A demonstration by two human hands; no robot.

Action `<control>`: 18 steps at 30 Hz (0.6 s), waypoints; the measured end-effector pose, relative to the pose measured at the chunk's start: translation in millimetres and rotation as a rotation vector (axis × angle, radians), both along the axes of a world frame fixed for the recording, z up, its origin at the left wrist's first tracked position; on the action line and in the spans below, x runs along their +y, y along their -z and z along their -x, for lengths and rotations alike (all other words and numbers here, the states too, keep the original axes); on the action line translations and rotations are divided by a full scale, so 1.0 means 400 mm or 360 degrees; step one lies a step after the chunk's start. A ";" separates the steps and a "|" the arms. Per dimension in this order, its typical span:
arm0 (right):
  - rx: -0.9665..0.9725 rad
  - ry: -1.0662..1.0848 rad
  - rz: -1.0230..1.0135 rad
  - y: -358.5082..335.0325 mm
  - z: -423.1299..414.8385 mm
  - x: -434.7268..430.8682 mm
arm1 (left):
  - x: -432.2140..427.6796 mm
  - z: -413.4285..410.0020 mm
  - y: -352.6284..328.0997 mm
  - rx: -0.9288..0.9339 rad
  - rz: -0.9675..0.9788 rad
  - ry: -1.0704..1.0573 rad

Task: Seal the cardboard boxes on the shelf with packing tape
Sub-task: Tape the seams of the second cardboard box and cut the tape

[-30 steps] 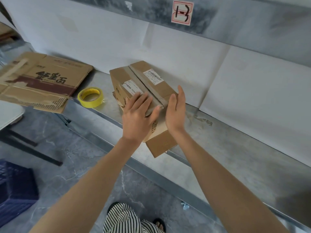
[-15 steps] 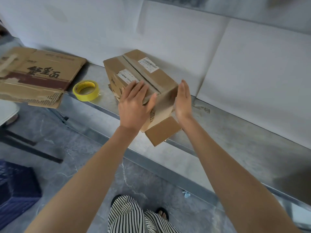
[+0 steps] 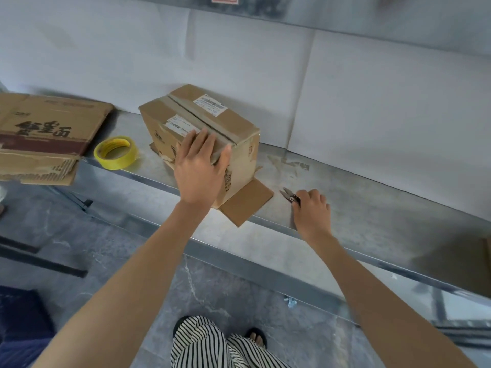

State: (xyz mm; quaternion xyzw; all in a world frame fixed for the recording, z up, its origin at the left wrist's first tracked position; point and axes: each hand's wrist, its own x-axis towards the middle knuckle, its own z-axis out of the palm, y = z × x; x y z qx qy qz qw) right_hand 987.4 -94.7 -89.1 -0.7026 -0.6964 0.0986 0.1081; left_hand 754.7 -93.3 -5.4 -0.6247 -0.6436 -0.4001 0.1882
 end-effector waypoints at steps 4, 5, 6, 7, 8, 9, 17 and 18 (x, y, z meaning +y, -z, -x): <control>0.0017 0.0357 0.0047 -0.016 -0.095 0.014 | -0.019 -0.045 -0.019 -0.0031 0.0223 0.0012; 0.0015 0.0428 0.0060 -0.019 -0.114 0.015 | -0.023 -0.057 -0.024 -0.0029 0.0271 0.0021; 0.0011 0.0479 0.0074 -0.023 -0.128 0.017 | -0.027 -0.070 -0.028 -0.0023 0.0308 0.0033; 0.0015 0.0513 0.0087 -0.029 -0.137 0.018 | -0.032 -0.082 -0.032 -0.0023 0.0331 0.0051; 0.0037 0.0534 0.0089 -0.037 -0.139 0.020 | -0.037 -0.094 -0.034 -0.0030 0.0341 0.0076; 0.0085 0.0545 0.0076 -0.047 -0.136 0.021 | -0.041 -0.104 -0.036 -0.0041 0.0343 0.0105; 0.0849 0.0179 -0.0348 -0.215 0.068 0.023 | -0.030 -0.041 -0.057 -0.0355 0.0359 0.0434; 0.0944 0.0135 -0.0367 -0.238 0.107 0.015 | -0.023 -0.020 -0.062 -0.0361 0.0317 0.0469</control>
